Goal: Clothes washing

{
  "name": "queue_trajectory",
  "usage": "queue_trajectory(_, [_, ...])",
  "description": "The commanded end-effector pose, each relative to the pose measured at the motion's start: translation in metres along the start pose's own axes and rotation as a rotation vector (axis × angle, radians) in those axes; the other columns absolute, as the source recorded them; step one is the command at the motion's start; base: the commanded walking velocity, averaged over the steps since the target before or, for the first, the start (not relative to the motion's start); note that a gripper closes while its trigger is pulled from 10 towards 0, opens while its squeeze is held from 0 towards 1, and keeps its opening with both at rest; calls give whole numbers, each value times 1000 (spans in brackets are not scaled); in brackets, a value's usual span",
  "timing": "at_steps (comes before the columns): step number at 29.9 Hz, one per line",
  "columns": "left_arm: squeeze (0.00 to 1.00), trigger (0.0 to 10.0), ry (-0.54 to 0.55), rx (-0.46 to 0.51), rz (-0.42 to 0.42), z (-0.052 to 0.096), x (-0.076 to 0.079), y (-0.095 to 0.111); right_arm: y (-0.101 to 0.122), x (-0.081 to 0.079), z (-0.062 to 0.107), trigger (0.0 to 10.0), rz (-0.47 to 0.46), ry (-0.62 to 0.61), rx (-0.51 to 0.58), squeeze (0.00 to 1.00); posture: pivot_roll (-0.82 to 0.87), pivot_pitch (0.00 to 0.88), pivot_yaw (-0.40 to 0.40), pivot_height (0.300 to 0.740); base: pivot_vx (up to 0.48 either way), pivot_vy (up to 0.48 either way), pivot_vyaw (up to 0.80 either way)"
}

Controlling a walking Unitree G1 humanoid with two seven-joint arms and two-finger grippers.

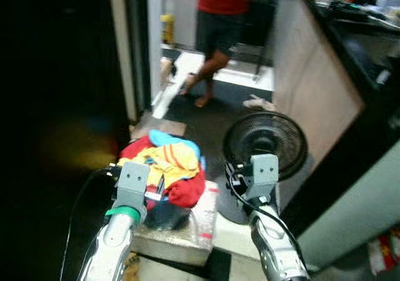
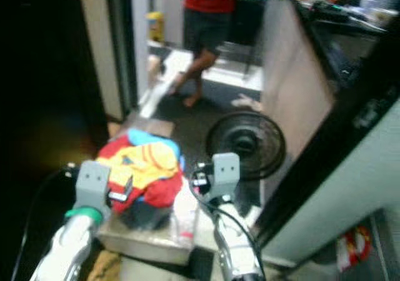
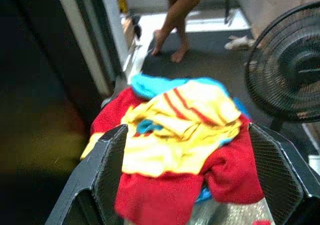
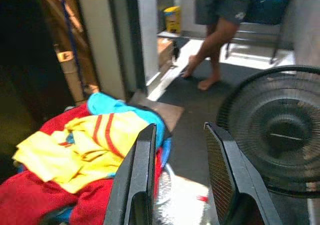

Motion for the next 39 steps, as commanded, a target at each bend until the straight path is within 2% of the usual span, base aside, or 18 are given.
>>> queue_trajectory(1, [0,10000,-5,-24,-4,2,2,-8,-3,-1,0,10000,1,1,-11,0,62,25,-24,740,247,0,0])
queue_trajectory(32, [0,10000,5,-29,-13,1,1,-10,-4,-4,0,10000,-5,14,-9,0,64,29,-17,740,465,0,0])
queue_trajectory(39, [0,10000,0,-42,-5,2,2,-12,-4,-4,0,10000,-4,18,-12,0,69,32,-19,740,0,0,0])
Point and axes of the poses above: a point about 5 cm out from each wrist's last joint towards the gripper, its own z axis pointing back from the gripper into the wrist, its own y axis along the axis of the wrist's last joint, x = y × z, the point moved 3 cm from there along -z, pointing out of the wrist towards the gripper, and after that the axes turned 4 degrees about -z, right-handed, at the moved point
